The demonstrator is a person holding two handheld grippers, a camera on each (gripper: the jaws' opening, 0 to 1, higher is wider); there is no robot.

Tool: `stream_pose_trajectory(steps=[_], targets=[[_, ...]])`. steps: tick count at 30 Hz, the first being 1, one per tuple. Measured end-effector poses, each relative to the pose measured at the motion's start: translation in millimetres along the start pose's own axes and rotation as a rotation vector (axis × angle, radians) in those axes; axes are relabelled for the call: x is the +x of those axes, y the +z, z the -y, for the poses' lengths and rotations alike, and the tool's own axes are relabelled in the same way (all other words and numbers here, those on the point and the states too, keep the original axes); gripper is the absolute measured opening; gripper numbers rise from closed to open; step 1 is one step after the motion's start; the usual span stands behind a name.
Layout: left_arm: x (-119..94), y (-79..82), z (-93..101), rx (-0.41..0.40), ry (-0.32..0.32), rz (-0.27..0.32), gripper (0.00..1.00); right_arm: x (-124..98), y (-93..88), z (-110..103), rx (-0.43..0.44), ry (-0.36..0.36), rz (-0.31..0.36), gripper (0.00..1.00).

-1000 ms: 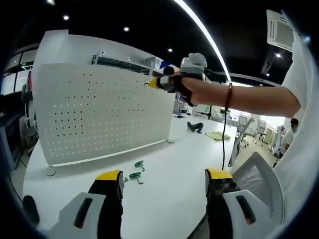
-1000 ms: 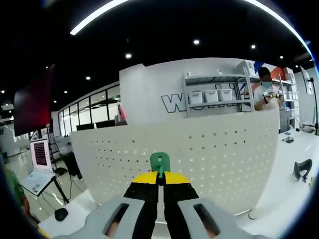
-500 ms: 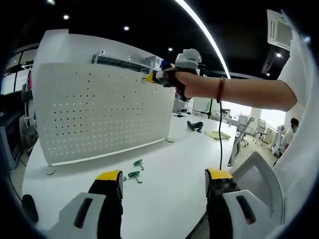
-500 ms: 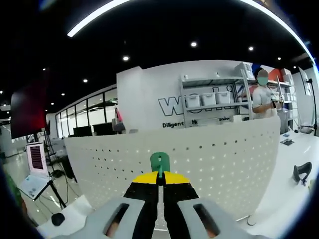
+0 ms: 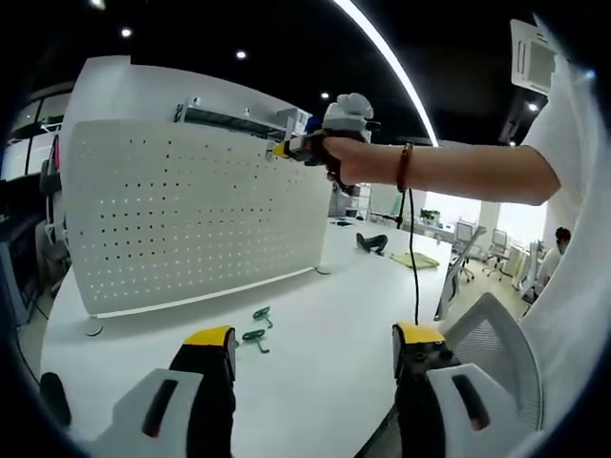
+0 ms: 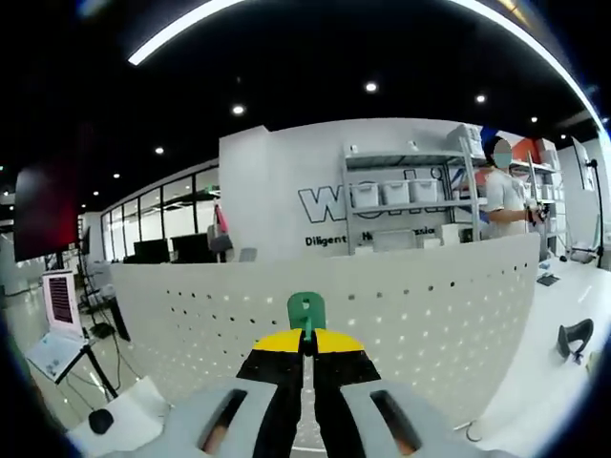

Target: Insert the hook assembly into the mounting plate slot until the hook locks in place.

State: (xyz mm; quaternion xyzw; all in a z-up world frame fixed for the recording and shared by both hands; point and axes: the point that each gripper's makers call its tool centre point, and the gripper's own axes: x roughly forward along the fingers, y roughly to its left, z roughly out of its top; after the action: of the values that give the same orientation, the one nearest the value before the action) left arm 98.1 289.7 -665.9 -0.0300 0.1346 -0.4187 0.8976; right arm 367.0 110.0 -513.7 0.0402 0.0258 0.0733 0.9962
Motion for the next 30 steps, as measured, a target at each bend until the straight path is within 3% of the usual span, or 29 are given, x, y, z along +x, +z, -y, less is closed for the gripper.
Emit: stream_pose_trajectory(steps=[30], targets=[[-1,-0.4,-11.3,-0.006,0.016,-0.014,0.70,39,-8.0,12,0.022,-0.019,-0.038,0.01]])
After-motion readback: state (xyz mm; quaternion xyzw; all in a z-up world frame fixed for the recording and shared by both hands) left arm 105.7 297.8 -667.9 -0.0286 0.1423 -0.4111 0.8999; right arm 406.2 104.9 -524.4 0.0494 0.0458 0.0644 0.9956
